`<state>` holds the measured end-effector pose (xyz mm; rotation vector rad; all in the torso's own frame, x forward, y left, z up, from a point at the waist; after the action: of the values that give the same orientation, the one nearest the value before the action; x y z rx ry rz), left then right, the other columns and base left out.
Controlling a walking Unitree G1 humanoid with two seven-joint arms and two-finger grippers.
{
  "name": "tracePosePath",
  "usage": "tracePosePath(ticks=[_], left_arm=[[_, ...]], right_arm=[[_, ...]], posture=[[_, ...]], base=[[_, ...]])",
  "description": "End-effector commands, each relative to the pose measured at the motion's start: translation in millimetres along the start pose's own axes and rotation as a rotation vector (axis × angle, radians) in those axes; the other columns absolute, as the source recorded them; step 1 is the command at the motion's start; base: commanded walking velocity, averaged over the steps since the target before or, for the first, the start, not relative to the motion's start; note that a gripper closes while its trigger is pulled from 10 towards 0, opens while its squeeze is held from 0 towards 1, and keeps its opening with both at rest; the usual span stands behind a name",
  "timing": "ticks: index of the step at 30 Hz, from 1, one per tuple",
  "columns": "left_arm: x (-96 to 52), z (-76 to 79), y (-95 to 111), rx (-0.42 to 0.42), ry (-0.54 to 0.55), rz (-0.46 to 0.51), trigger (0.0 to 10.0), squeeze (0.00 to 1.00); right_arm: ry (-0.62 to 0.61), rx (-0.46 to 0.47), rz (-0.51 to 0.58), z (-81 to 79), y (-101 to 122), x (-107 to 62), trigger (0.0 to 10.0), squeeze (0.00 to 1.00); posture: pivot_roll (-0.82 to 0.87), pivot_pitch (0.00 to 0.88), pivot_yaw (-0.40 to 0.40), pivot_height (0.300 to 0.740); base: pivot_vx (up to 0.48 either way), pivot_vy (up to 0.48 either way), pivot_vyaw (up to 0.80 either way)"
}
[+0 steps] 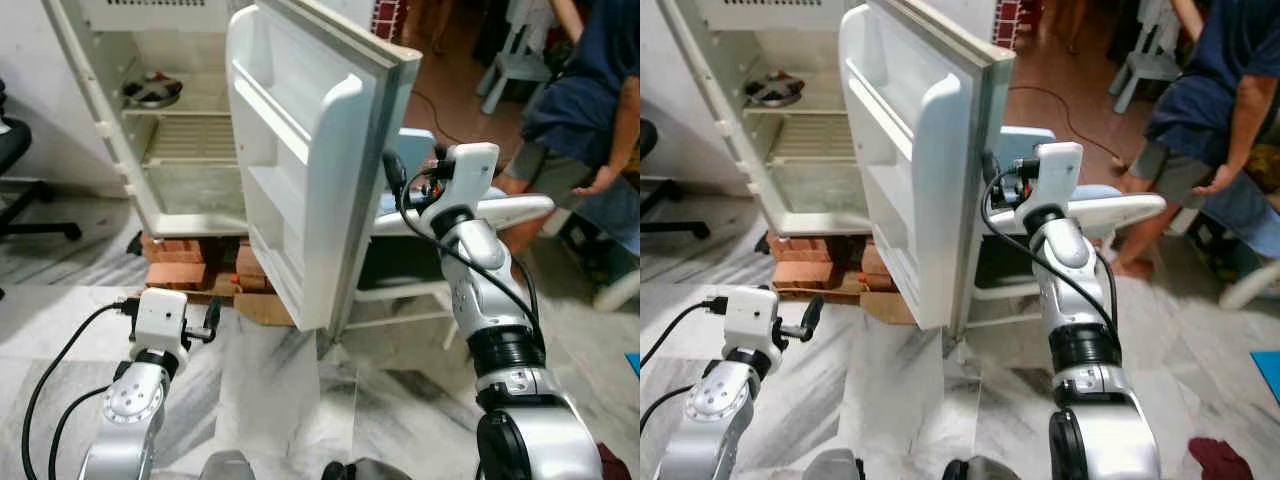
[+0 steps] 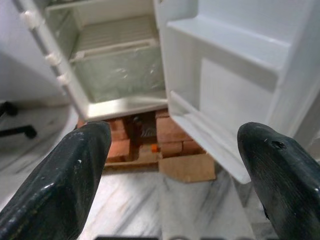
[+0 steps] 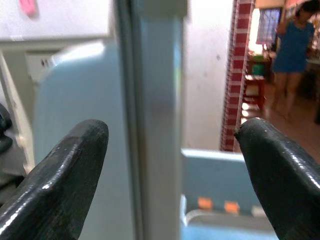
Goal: Restocking fridge
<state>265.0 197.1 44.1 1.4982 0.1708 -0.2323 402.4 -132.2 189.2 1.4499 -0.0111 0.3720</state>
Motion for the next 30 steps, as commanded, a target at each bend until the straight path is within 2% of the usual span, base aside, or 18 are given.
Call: tracePosePath(ticks=[1,2,4,6,7,9,10,12,14,16,18,19,21,24,26,27,28,30], left_arm=[[-1.9,-2.8,-2,0.002,0.014,-0.021,10.0,0.0],[-3.0,-3.0,-4,0.0,0.018,-0.032,10.0,0.0],[-3.4,-2.6,-5,0.0,0.017,-0.034,10.0,0.0],[-3.1,-1.6,-5,-0.001,0.016,-0.036,10.0,0.0],[-3.1,-1.6,-5,-0.001,0.016,-0.036,10.0,0.0],[-3.1,0.2,-5,-0.004,0.013,-0.041,10.0,0.0],[-3.1,0.2,-5,-0.004,0.013,-0.041,10.0,0.0],[-3.4,0.8,-6,-0.006,0.013,-0.046,10.0,0.0],[-4.3,1.5,-6,-0.008,0.012,-0.05,10.0,0.0],[-4.6,1.6,-6,-0.008,0.011,-0.05,10.0,0.0],[-6.1,2.0,-6,-0.011,0.009,-0.047,10.0,0.0],[-6.1,2.0,-6,-0.011,0.009,-0.047,10.0,0.0],[-7.5,2.1,-7,-0.012,0.005,-0.047,10.0,0.0],[-7.5,3.5,-8,-0.007,-0.01,-0.051,10.0,0.0],[-7.3,3.8,-8,-0.004,-0.012,-0.051,10.0,0.0],[-6.8,4.8,-7,0.003,-0.019,-0.05,10.0,0.0],[-5.4,6.5,-5,0.019,-0.032,-0.046,10.0,0.0],[-4.1,7.5,-3,0.026,-0.039,-0.038,10.0,0.0]], right_arm=[[-0.014,0.04,-0.006,2.1,-2,3.5,10.0,0.0],[-0.009,0.064,0.016,-1.4,5,10.8,10.0,0.0],[-0.005,0.08,0.03,-4.3,9,14.5,10.0,0.0],[0.042,0.129,0.044,-17.4,15,22.6,10.0,0.0],[0.042,0.129,0.044,-17.4,15,22.6,10.0,0.0],[0.143,0.205,0.078,-40.2,24,32.2,10.0,0.0],[0.143,0.205,0.078,-40.2,24,32.2,10.0,0.0],[0.208,0.247,0.104,-52.0,29,34.6,10.0,0.0],[0.305,0.337,0.147,-66.3,39,32.9,10.0,0.0],[0.342,0.366,0.165,-71.1,43,31.5,10.0,0.0],[0.528,0.483,0.224,-88.9,58,14.4,10.0,0.0],[0.528,0.483,0.224,-88.9,58,14.4,10.0,0.0],[0.717,0.543,0.247,-99.7,64,-15.4,10.0,0.0],[0.725,0.461,0.174,-94.5,40,-34.5,10.0,0.0],[0.715,0.459,0.164,-92.4,37,-35.8,10.0,0.0],[0.7,0.46,0.141,-86.4,30,-40.5,10.0,0.0],[0.69,0.457,0.096,-75.8,18,-52.8,10.0,0.0],[0.677,0.451,0.055,-68.5,11,-62.8,10.0,0.0]], posture=[[0.12,0.047,-0.075,0.74],[0.12,0.047,-0.077,0.74],[0.13,0.047,-0.078,0.74],[0.13,0.045,-0.082,0.74],[0.13,0.045,-0.082,0.74],[0.14,0.044,-0.089,0.74],[0.14,0.044,-0.089,0.74],[0.14,0.044,-0.093,0.74],[0.14,0.047,-0.098,0.74],[0.14,0.047,-0.098,0.74],[0.14,0.05,-0.1,0.74],[0.14,0.05,-0.1,0.74],[0.14,0.05,-0.099,0.74],[0.12,0.047,-0.091,0.74],[0.12,0.047,-0.091,0.74],[0.12,0.045,-0.087,0.74],[0.11,0.043,-0.083,0.74],[0.11,0.042,-0.081,0.74]], base=[[0.0,0.0,0.0],[0.0,0.0,0.0],[0.0,0.0,0.0],[0.0,0.0,0.0],[0.0,0.0,0.0],[0.0,0.0,0.0],[0.0,0.0,0.0],[0.0,0.0,0.0],[0.0,0.0,0.0],[0.0,0.0,0.0],[0.0,0.0,0.0],[0.0,0.0,0.0],[0.0,0.0,0.0],[0.0,0.0,0.0],[0.0,0.0,0.0],[0.0,0.0,0.0],[0.0,0.0,0.0],[0.0,0.0,0.0]])
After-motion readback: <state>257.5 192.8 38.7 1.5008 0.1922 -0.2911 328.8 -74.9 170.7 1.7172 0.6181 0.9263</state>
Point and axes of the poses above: a point about 5 cm out from each wrist's last joint towards the gripper, its own x axis pointing out of the wrist towards the gripper, its own y axis along the axis of the wrist's last joint, z = x × y, the point moved 4 cm from there along x, pointing out of the wrist towards the gripper, and after that the axes turned 13 degrees about -x, right-handed, at the moved point
